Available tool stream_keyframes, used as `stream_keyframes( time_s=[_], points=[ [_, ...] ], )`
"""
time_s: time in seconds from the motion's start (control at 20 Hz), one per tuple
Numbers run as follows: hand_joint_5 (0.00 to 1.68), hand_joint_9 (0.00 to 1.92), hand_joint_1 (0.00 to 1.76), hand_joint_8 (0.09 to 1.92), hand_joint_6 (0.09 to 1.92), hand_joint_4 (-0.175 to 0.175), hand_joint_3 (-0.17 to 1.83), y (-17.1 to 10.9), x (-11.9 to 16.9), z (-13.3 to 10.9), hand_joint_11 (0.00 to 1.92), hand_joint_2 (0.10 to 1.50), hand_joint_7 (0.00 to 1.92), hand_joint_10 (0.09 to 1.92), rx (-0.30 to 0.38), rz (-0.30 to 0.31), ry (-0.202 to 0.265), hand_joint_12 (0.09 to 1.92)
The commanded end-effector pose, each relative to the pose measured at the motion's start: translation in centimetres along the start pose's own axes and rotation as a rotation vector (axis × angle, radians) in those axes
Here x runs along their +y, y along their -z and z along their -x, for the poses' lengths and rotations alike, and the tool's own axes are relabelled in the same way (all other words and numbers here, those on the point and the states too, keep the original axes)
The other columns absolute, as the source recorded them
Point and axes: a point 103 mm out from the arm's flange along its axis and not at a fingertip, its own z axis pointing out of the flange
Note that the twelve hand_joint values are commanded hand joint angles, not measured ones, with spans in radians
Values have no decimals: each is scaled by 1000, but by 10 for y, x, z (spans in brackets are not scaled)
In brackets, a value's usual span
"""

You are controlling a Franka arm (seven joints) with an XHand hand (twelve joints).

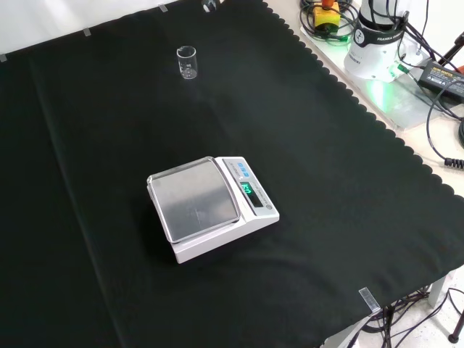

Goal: Pick up the beaker.

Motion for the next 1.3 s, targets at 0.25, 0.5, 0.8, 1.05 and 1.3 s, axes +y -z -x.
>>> stream_keyframes(
  time_s=[0.25, 0.5, 0.8, 1.05, 1.3],
  points=[
    [259, 78, 166, 750, 87, -54, 83, -73, -33, 71, 29, 939, 0, 841, 144, 10, -89, 1537],
    [259, 79, 166, 750, 87, -54, 84, -93, -28, 82, 28, 940, 0, 843, 165, -21, -55, 1538],
    [260, 80, 167, 752, 87, -55, 84, -110, -6, 74, 28, 940, 0, 845, 167, -59, -25, 1540],
    [260, 80, 167, 753, 87, -55, 84, -117, 10, 58, 28, 940, 0, 846, 163, -80, 2, 1540],
    [260, 79, 167, 755, 87, -56, 84, -120, 22, 42, 27, 941, 0, 847, 156, -96, 14, 1541]
  ],
)
